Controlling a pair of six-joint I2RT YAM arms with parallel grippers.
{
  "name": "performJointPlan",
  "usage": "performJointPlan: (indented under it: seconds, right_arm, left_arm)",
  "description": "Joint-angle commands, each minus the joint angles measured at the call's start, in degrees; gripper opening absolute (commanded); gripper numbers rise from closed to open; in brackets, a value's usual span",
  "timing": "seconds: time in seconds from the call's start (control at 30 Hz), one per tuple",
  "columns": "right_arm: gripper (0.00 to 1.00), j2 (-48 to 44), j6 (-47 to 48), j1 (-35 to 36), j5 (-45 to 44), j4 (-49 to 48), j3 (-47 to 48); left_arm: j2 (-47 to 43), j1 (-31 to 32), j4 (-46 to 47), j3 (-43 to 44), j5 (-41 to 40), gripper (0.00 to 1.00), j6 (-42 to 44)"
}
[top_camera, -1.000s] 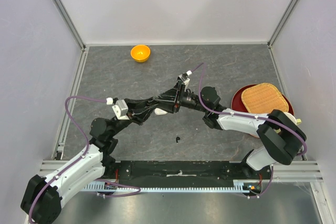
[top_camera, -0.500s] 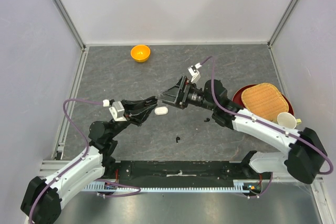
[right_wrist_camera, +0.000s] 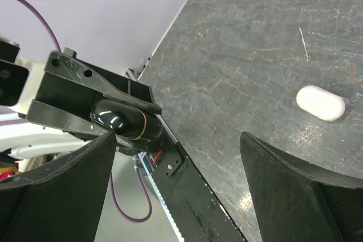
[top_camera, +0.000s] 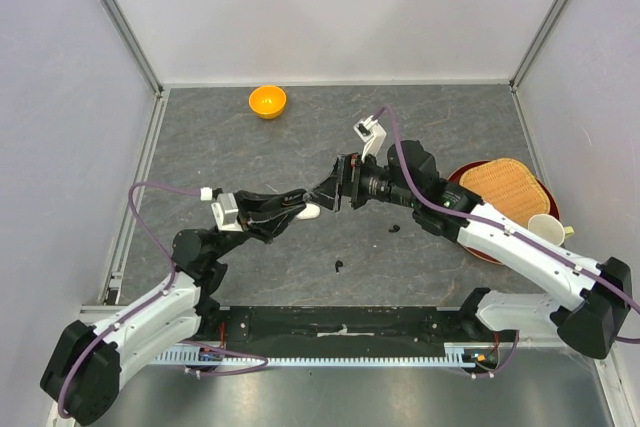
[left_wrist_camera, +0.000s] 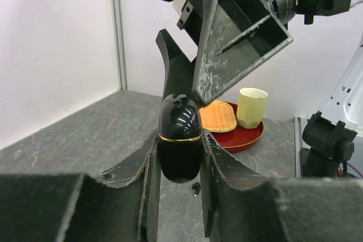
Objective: Insert the wireless bluetooth earbuds into the charging case
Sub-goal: Pick up the charging case at the center of the board, then open the charging case.
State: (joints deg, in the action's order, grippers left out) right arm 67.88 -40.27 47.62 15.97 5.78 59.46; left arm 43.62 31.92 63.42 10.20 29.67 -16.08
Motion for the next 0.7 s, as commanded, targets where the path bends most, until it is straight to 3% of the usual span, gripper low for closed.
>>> performJointPlan:
  seconds: [0.0,0.67]
  right_arm:
    - [0.96,0.59,4.15,1.25,-0.32,2.48,3.47]
    - [0.97,0.41,-2.0,1.34,-1.11,-4.99,0.48]
  left_arm:
    - [1.29,-0.19,6.27,2.46,2.41,0.02,-2.47]
    - [1.21,-0.28,4.08,3.51,8.12,0.02,-3.79]
